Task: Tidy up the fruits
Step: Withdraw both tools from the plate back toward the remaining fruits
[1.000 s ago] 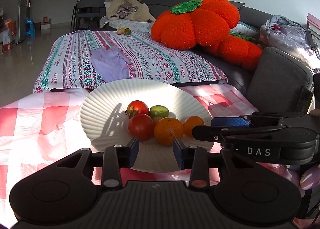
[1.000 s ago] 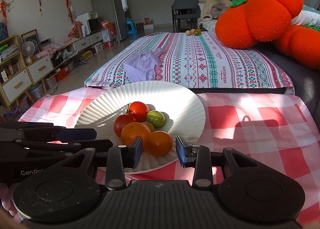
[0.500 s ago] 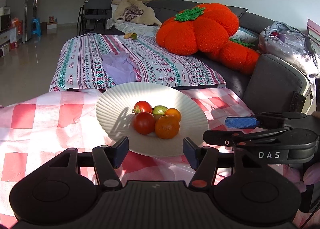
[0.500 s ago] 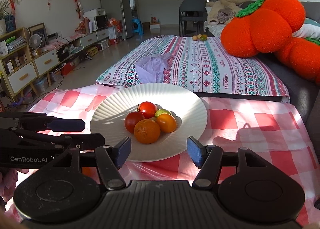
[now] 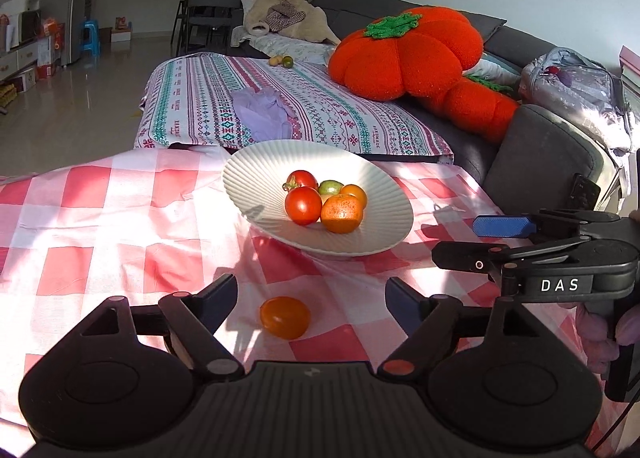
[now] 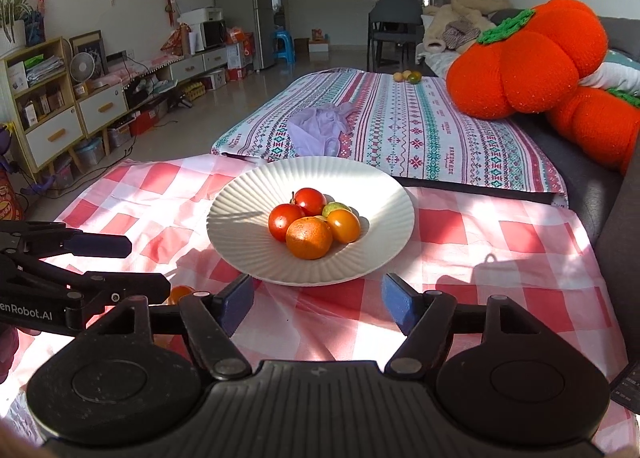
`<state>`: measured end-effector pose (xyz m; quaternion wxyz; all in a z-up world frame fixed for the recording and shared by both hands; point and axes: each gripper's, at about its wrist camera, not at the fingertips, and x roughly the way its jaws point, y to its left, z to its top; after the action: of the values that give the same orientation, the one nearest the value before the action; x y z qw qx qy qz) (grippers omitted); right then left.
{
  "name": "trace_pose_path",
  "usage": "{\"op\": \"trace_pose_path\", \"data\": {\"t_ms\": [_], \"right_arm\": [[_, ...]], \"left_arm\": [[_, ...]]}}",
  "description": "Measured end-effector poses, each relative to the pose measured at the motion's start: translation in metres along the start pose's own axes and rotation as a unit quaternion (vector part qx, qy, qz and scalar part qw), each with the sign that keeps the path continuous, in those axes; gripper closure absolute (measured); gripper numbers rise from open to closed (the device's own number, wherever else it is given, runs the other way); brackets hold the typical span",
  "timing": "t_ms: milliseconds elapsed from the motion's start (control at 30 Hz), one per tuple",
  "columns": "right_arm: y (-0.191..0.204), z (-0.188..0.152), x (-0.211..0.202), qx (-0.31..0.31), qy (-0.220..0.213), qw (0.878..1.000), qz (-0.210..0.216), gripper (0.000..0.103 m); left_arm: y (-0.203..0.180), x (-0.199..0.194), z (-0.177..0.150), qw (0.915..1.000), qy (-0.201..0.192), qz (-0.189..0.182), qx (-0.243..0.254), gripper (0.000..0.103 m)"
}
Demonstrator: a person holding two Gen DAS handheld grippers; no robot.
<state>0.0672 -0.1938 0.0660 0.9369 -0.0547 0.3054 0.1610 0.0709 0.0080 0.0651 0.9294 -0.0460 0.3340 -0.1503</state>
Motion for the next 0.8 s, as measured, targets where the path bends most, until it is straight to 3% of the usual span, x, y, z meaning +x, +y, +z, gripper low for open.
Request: {"op": "trace_pose_path", "data": {"t_ms": [67,400,467,800], "right_arm": [[0.002,-0.002,-0.002,-0.002,0.0,1.0,0.003,0.032],[0.012,-0.018,-0.007,-0.022,0.015,1.0,0.004,0.019],[0.014,-0.022,-0.01,-0.026,0.016,1.0,0.006,0.017],[0.028,-0.035,-0.021,-0.06,0.008,0.998,0.023,0.008]], "left_arm": [[0.001,-0.004,-0.005,1.0,0.004,0.005,-0.004,0.012],[0.008,-0.02,-0.025,0.9996,0.017,0.021,-0.008,0.008],[0.011,-0.025,-0.029,0.9996,0.016,0.024,-0.007,0.002],[0.02,-0.03,-0.051,0.9989,0.031,0.032,-0.016,0.001]]}}
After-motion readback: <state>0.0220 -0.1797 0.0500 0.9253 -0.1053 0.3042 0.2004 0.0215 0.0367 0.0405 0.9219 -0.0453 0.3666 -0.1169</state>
